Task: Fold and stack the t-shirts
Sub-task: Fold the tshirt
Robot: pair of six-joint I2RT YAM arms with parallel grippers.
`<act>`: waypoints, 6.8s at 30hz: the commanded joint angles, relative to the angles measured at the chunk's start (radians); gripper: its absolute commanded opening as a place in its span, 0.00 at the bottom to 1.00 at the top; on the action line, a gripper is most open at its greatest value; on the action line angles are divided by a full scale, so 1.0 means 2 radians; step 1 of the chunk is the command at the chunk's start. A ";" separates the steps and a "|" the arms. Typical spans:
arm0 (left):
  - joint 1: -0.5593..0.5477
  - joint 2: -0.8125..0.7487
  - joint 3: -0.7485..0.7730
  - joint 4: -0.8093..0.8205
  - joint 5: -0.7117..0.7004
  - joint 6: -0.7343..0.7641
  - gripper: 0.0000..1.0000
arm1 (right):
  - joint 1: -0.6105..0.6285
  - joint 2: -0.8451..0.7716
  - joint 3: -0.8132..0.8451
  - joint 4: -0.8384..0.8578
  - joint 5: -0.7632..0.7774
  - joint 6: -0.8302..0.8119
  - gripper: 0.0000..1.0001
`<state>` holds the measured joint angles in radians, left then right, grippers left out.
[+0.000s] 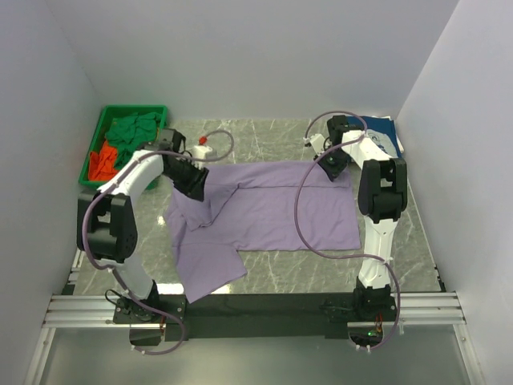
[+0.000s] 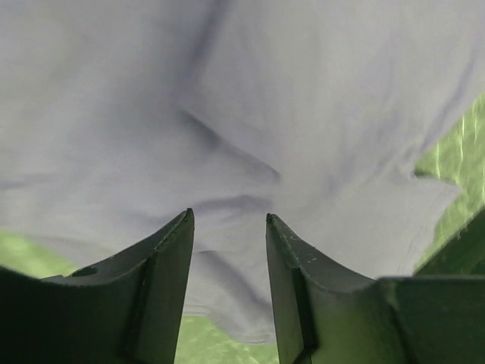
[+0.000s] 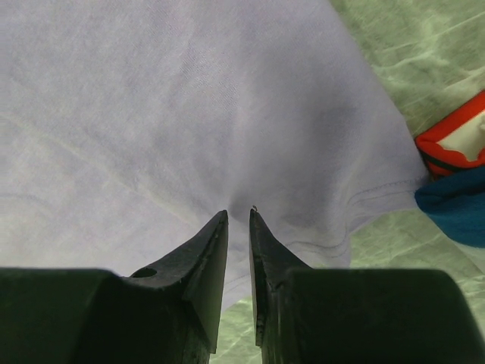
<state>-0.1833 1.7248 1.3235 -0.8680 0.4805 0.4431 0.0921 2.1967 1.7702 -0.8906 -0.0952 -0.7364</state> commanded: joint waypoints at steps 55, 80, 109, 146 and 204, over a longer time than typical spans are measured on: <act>0.007 0.164 0.112 0.132 0.009 -0.150 0.65 | 0.021 -0.074 0.026 -0.058 0.003 0.088 0.41; 0.018 0.059 0.046 0.100 0.039 -0.067 0.57 | 0.018 -0.108 -0.044 -0.070 -0.007 0.090 0.24; 0.091 -0.107 -0.135 0.037 -0.011 0.045 0.62 | 0.039 -0.205 -0.215 -0.031 0.017 0.035 0.56; 0.105 -0.270 -0.300 -0.021 -0.012 0.362 0.60 | 0.075 -0.512 -0.544 0.055 0.057 -0.080 0.46; 0.124 -0.247 -0.233 -0.135 -0.002 0.404 0.01 | 0.015 -0.503 -0.479 -0.020 0.028 -0.115 0.00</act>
<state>0.0521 1.2026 0.8009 -1.0683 0.4263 1.2285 0.1535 1.1622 0.7387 -0.8890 -0.0189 -0.9184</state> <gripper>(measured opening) 0.022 0.005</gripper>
